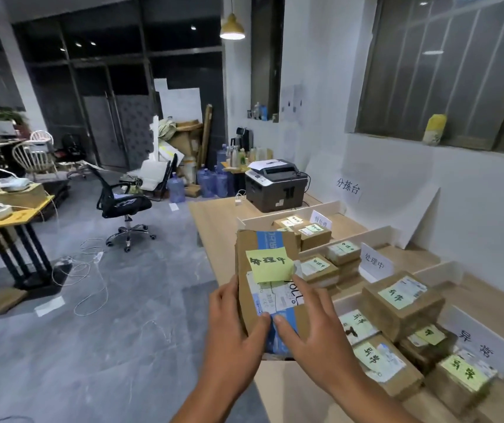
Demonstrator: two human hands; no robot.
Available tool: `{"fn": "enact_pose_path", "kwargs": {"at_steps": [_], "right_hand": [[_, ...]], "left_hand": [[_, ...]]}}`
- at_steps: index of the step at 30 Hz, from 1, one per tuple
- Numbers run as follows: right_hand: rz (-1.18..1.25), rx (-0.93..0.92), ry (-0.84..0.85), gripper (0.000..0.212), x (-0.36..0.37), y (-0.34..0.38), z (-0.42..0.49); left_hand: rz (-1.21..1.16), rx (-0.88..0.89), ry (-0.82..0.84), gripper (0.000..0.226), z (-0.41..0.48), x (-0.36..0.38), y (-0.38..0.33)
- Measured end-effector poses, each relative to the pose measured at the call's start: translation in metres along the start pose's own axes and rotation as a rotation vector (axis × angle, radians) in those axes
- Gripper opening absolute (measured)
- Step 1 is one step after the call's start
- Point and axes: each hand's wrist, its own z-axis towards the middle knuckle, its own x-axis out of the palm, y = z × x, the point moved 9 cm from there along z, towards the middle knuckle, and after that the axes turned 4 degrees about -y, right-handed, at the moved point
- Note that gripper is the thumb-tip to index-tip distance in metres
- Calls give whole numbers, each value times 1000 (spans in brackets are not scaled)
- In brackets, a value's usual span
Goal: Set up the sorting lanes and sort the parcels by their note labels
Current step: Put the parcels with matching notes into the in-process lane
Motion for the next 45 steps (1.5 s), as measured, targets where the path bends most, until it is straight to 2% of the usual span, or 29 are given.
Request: {"fn": "enact_pose_path", "kwargs": {"at_steps": [8, 12, 23, 27, 34, 38, 45], "right_hand": [[0, 56, -25, 75, 32, -71, 75], [9, 99, -44, 73, 37, -111, 117], [-62, 208, -107, 78, 82, -191, 211], [-103, 284, -157, 79, 112, -220, 247], [-157, 490, -304, 72, 150, -263, 289], [-211, 635, -385, 74, 147, -293, 285], [-270, 806, -456, 76, 140, -379, 272]], "left_hand": [[-39, 4, 37, 64, 80, 57, 52], [-33, 20, 87, 73, 126, 97, 74], [-45, -18, 199, 65, 236, 174, 164], [-57, -34, 310, 68, 286, 204, 216], [-78, 25, 519, 64, 366, 255, 263], [-86, 82, 671, 70, 377, 300, 281], [-79, 87, 884, 66, 373, 392, 313]]}}
